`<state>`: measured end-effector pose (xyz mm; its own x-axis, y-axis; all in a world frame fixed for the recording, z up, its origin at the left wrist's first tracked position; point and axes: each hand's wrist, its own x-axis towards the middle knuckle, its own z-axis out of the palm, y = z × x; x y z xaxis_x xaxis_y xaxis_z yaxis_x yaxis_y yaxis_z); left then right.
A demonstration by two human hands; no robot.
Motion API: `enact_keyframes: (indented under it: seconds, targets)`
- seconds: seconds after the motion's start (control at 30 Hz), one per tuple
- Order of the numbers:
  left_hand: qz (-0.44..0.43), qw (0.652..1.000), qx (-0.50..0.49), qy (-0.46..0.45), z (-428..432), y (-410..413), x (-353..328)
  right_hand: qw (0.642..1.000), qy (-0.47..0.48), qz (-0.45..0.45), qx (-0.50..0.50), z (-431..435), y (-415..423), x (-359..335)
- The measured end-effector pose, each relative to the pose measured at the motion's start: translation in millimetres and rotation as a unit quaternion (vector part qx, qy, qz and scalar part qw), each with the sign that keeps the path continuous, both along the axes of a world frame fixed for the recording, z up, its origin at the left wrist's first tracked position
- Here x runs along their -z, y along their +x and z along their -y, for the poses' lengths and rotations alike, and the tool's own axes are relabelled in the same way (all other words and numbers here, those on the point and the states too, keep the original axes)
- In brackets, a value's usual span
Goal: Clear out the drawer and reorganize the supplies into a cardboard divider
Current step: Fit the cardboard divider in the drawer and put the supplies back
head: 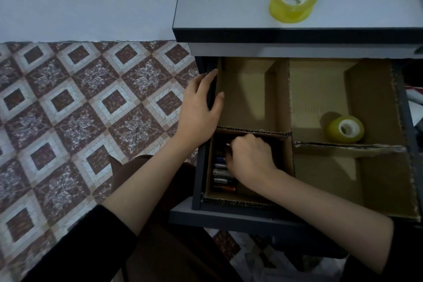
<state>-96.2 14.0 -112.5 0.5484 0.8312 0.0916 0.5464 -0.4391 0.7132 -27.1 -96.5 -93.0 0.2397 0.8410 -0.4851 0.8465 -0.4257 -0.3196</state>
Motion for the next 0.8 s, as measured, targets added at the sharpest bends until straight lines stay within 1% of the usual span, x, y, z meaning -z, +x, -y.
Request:
enact_keyframes:
  seconds: [0.1,0.2,0.37,0.6,0.8]
  targets:
    - [-0.002,1.0,-0.001,0.004,0,0,0,1.0,-0.015,0.017,-0.018,6,6,-1]
    - [-0.007,1.0,-0.004,0.001,0,0,0,0.999,-0.023,0.004,-0.022,11,9,4]
    - [-0.009,1.0,-0.004,-0.002,1,0,-1,1.0,0.006,-0.007,0.007,19,10,1]
    - [-0.013,1.0,-0.007,-0.011,1,0,-3,0.999,-0.032,-0.018,0.032,23,4,1]
    - [-0.012,1.0,-0.008,-0.018,1,0,-3,0.998,-0.012,-0.046,0.042,23,5,9]
